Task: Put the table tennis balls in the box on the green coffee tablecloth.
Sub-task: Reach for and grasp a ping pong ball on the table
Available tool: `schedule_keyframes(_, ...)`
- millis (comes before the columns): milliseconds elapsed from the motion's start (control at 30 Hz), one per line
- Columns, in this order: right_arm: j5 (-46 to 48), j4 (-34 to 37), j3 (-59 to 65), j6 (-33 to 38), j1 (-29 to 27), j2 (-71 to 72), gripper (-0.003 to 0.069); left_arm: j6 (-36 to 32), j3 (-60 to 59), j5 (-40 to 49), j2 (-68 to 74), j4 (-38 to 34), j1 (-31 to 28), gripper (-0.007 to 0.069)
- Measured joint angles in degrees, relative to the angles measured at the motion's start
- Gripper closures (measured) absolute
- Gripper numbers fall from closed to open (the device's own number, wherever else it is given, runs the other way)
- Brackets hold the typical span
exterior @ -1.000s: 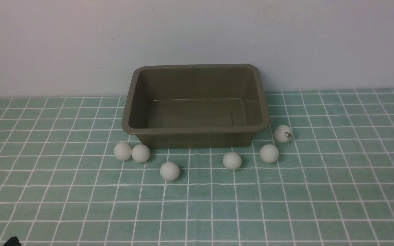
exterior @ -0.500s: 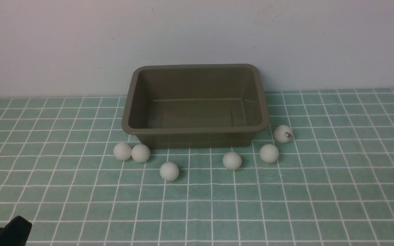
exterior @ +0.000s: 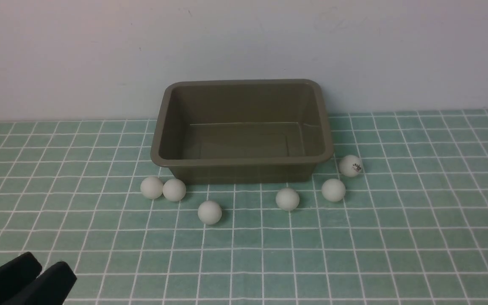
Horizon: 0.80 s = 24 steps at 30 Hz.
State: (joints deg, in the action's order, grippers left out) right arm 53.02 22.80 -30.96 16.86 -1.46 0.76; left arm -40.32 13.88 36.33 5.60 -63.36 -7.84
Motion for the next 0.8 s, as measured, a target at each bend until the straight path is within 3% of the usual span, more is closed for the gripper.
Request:
schedule_keyframes(267, 0.8, 1.2, 0.0, 3.6, 0.0, -0.5, 0.0398, -0.1, 13.1, 10.1, 20.1, 19.3, 0.0, 0.0251)
schedule_keyframes(400, 0.9, 5.3, 0.0, 5.1, 0.0, -3.0, 0.0398, -0.1, 16.0, 10.4, 23.3, 23.5, 0.0, 0.0251)
schedule_keyframes(567, 2.3, 13.8, 0.0, 15.2, 0.0, -8.7, 0.0398, -0.1, 19.4, 10.3, 26.4, 28.8, 0.0, 0.0251)
schedule_keyframes(800, 4.0, 19.4, -1.0, 28.0, 0.0, -20.6, 0.0398, -0.1, 20.1, 9.1, 26.9, 30.4, 0.0, 0.0251)
